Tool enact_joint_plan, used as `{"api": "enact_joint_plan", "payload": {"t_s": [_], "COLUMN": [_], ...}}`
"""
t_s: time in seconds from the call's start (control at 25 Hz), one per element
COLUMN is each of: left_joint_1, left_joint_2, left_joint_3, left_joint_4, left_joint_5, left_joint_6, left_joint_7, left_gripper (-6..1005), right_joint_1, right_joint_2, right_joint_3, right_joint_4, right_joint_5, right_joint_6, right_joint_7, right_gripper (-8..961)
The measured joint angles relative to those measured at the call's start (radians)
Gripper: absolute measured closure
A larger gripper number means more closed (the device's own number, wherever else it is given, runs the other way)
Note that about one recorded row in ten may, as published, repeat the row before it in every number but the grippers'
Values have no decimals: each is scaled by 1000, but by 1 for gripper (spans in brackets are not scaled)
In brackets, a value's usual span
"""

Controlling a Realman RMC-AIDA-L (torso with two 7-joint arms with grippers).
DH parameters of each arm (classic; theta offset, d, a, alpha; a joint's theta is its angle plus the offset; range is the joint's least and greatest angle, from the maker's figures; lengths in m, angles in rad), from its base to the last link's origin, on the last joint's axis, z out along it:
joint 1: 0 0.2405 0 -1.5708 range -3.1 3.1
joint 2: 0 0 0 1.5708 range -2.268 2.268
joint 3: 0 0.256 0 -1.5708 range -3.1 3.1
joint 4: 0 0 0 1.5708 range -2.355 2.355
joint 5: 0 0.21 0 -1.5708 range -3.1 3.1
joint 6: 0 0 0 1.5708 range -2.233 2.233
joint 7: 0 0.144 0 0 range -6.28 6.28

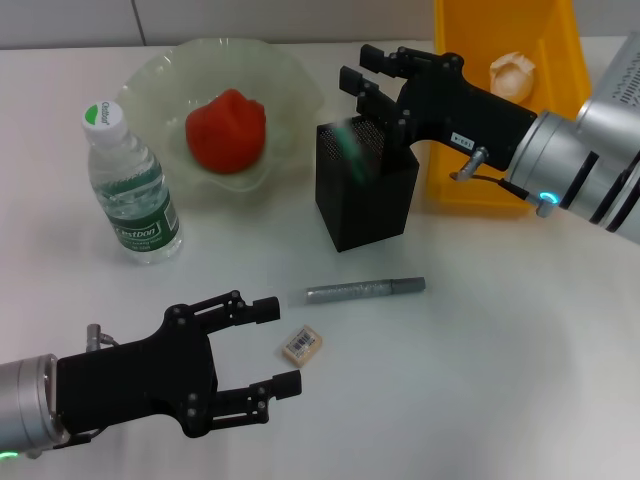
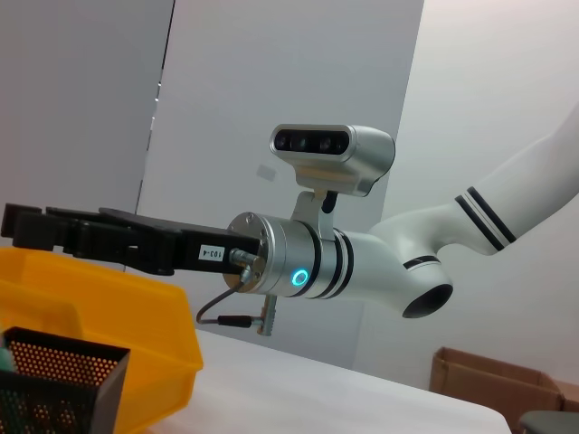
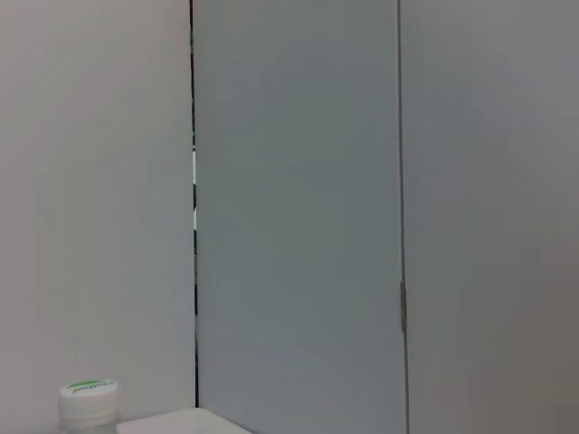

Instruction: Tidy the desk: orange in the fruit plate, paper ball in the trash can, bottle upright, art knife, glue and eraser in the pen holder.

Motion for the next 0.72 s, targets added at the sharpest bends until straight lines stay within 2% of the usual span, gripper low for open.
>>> {"api": "enact_joint_plan", "payload": {"t_s": [0.12,0.4,0.56,0.72], "left_joint_1": [0,-2,-4,-4], "left_joint_2": [0,0,0,0], "left_joint_3": [0,0,0,0], "left_joint_4": [0,-9,-11,-11], "left_joint_5": [0,0,0,0], "left_joint_6": [0,0,0,0], "left_joint_7": [0,0,0,0], "left_gripper": [216,216,216,216], "right_joint_1": [0,-8,-13,-46], "right_joint_2": [0,0,0,-7], "right_joint_3": [2,16,30,71], "right_joint_4": [-1,-4,-4,-27], "right_joint_5": [2,6,7,8], "right_joint_6": [0,-15,-35,-128], "right_joint_7": [0,3,15,109], "right_gripper": [589,368,292,217]}}
